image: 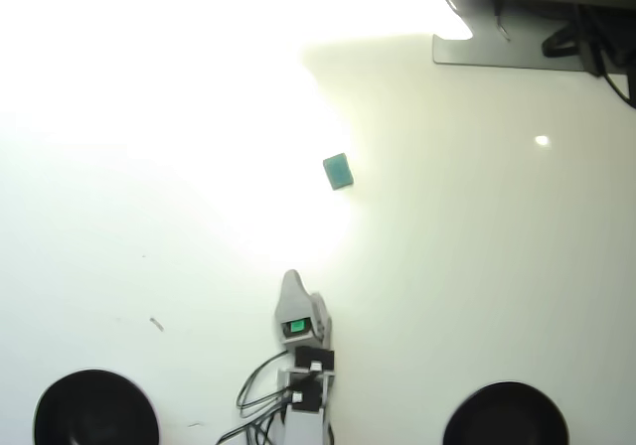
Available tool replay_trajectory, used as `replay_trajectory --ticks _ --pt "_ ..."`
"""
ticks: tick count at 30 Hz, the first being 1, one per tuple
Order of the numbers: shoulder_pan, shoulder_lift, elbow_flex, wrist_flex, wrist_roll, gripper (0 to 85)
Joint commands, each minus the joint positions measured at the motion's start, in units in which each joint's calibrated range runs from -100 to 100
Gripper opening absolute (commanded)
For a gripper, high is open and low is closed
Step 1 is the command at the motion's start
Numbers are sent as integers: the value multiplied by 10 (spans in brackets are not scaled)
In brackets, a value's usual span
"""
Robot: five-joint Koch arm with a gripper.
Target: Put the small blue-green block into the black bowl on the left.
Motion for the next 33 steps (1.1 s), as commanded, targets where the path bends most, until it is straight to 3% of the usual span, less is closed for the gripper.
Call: replay_trajectory --ticks 1,7,10,13,18,25,33 --pt "0 4 54 65 -16 463" --pt "-7 122 136 84 -68 449" --pt "-19 220 189 104 -117 451" --pt "-27 314 237 114 -189 456" --pt "-25 420 304 129 -257 470" --pt "-16 583 417 148 -315 467" --pt "-15 777 556 166 -352 465"
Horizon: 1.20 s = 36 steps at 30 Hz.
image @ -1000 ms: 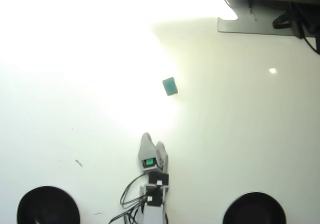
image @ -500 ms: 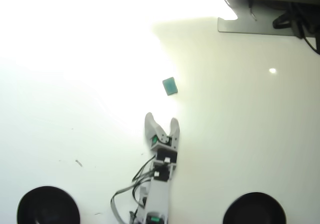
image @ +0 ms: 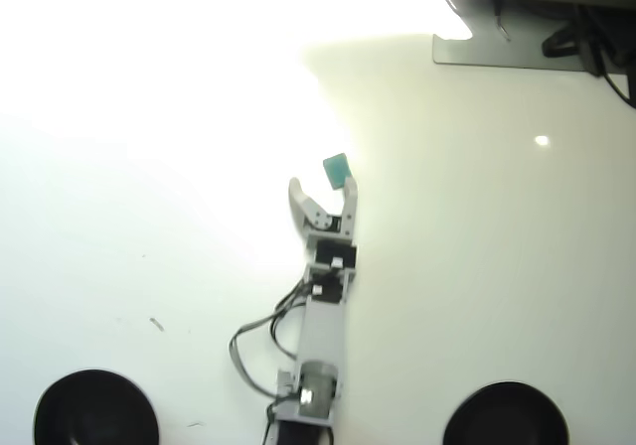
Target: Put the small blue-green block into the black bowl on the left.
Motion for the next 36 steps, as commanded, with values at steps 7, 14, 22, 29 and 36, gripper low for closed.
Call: replay_trajectory --ticks 7,14,22,29,36 --pt "-10 107 77 66 -63 468" --pt "-18 157 118 83 -75 468" --pt "-35 197 125 71 -81 428" --pt "-38 221 123 72 -80 333" --pt "-31 222 120 69 -80 180"
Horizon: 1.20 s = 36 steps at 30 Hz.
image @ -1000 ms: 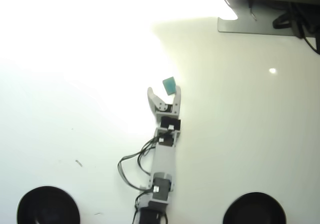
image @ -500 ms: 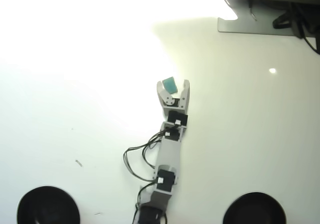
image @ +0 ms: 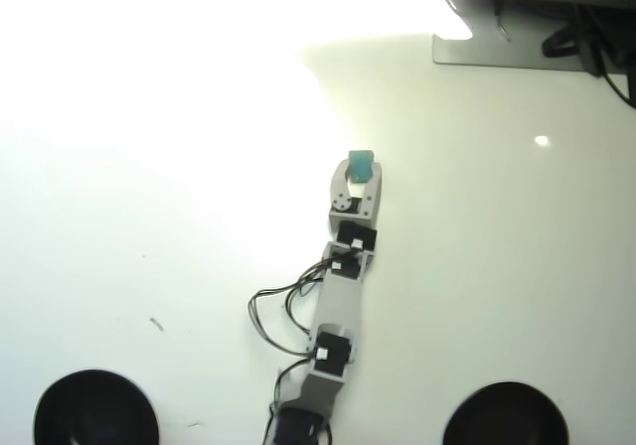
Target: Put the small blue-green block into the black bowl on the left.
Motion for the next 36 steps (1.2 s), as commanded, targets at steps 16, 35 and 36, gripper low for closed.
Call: replay_trajectory --ticks 16,35,36 --pt "55 -80 52 -24 34 87" --pt "196 -407 41 -140 61 64" --pt "206 -427 39 -148 61 62"
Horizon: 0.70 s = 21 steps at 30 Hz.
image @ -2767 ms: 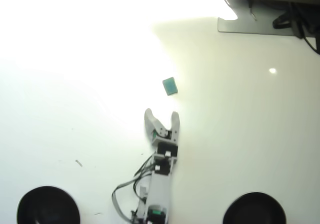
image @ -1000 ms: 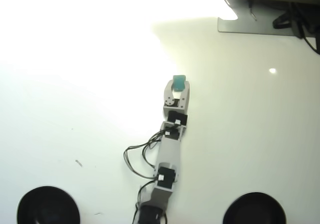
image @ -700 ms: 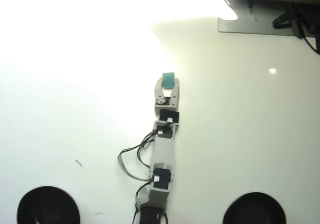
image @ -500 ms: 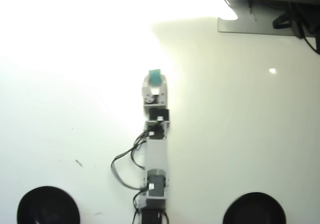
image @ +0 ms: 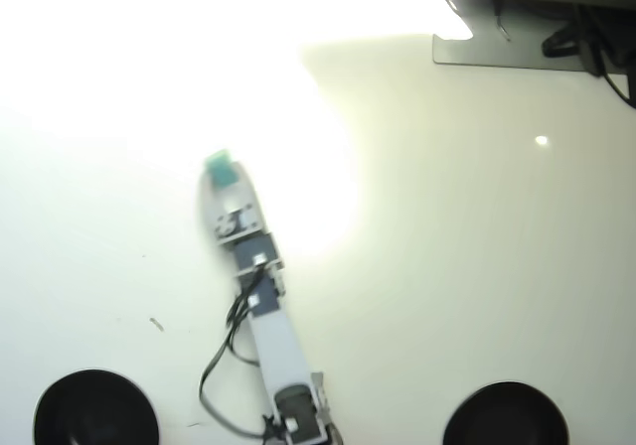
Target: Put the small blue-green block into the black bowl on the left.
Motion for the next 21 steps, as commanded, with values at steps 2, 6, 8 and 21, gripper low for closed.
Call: replay_trajectory --ticks 2,6,8,21 --pt "34 -90 26 -14 1 62" --pt "75 -157 23 -46 2 62" --pt "92 -181 33 -65 2 62" --pt "234 -260 73 -133 7 61"
